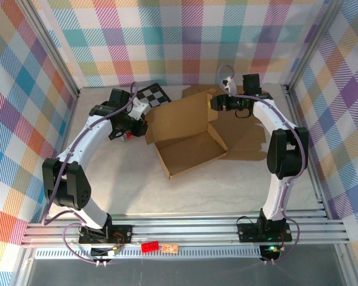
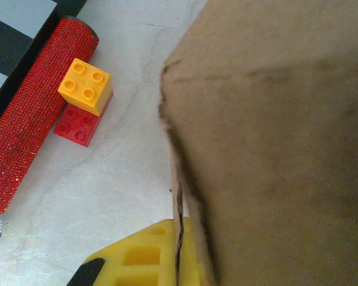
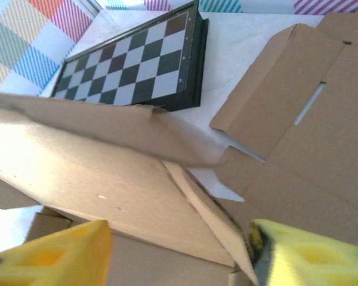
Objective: Fold the paper box
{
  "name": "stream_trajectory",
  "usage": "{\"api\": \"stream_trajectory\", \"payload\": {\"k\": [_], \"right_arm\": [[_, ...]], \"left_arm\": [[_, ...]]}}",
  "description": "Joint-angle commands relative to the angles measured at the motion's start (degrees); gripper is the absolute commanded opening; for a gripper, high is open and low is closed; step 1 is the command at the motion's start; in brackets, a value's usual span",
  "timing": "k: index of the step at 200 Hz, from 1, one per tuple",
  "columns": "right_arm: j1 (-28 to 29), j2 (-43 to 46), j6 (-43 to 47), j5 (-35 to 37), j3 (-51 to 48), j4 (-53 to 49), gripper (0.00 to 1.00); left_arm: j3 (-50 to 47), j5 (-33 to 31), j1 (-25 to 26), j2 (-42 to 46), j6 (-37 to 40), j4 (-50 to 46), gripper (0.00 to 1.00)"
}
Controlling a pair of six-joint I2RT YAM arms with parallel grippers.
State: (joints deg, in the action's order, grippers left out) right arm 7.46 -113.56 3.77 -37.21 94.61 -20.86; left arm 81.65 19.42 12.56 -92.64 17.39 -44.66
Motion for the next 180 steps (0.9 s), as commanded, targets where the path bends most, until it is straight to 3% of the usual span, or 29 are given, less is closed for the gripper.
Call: {"api": "stream_trajectory", "payload": {"k": [1,58,94,143,180], "right_arm": [[0.5,0.8,3.4,0.8,2.1,-3.5,0.49],[5.3,4.6,5.1,11.3,-0.5,-5.1,0.20],[9.9,10.6,3.1,23.1,-6.1,-1.0,0.00],[16.3,20.3,-3.5,35.6,-19.4,11.7,0.00],[18.9,27.1,-8.9,42.7,-34.3,31.2,0.00]], "left_arm": [[2.4,-1.2,-0.6,-1.5,-1.3,0.1,0.00],[4.2,-0.9,-0.6,-3.3,-5.7,2.2,0.00],[6.2,-3.5,0.0,-4.5,-11.8,3.0,0.00],[1.3,-8.8,1.9,-0.8,-23.1,11.9,0.00],[-6.5,-9.6,3.3,3.1,-29.9,23.6,0.00]]}}
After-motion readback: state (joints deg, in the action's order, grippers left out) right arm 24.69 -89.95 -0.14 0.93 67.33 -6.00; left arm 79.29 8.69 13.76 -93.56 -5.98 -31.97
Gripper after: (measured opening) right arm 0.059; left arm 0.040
